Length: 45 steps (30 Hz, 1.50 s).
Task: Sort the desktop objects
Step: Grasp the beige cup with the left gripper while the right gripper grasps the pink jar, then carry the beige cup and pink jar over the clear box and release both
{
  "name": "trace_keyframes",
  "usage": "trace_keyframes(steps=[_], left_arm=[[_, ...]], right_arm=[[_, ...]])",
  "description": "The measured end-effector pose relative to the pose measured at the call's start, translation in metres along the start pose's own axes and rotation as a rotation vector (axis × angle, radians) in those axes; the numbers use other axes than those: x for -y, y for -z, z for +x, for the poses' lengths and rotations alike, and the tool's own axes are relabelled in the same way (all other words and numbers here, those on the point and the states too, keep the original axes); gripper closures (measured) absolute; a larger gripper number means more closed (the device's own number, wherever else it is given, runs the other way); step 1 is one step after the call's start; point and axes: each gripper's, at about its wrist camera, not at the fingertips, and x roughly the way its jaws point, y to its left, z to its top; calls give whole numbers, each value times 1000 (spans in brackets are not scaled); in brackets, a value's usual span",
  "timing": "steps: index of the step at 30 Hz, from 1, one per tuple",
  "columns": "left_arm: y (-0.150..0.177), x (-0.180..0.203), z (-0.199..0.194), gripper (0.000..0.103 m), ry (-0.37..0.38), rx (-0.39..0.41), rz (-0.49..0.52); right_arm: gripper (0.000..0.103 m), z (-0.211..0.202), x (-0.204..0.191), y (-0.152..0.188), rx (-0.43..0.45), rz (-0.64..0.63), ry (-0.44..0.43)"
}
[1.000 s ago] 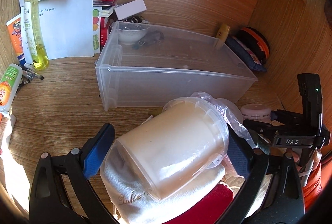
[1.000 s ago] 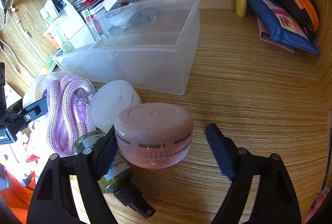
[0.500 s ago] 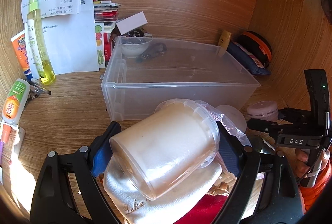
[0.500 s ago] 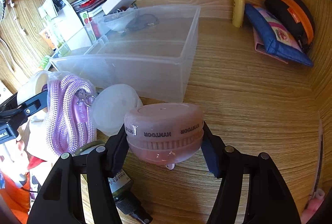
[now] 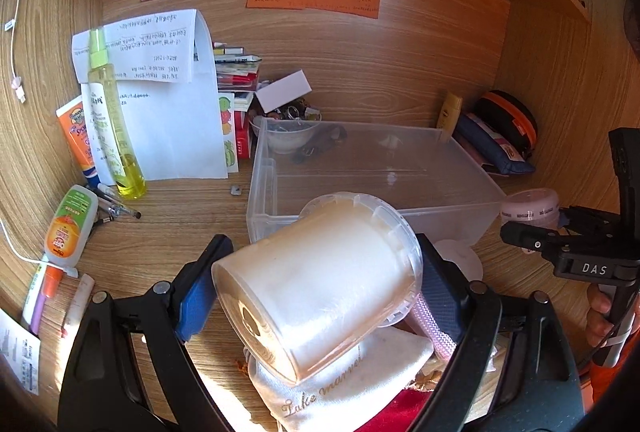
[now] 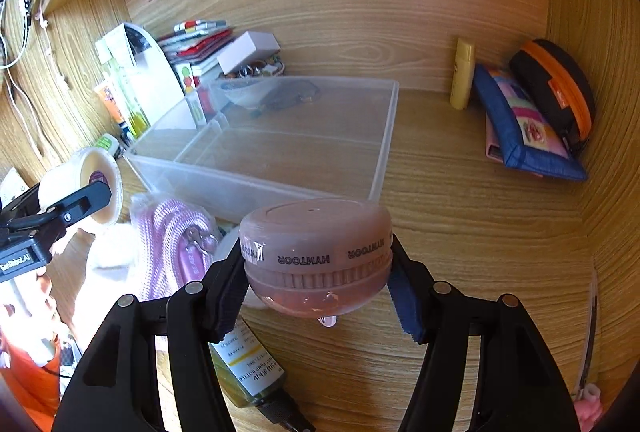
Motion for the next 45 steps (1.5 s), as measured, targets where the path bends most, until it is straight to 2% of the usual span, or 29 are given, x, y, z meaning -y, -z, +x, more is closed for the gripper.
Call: trace_keyframes(steps=[12,20,33,45], left_arm=[[-34,-4,-2,14,-23,23,25],[-56,0,10,14,-12,26,46],[-82,0,59,14,18,-49,39],[-84,2,101,14,21,-137,84]], right_arm=[[43,-14,-16,-31,63,-28,-10],[43,-5,-25,-50,83,-33,-24],[43,22,-29,-79,73,-42,-30],[43,63,-22,-92,-11,-62,-18]])
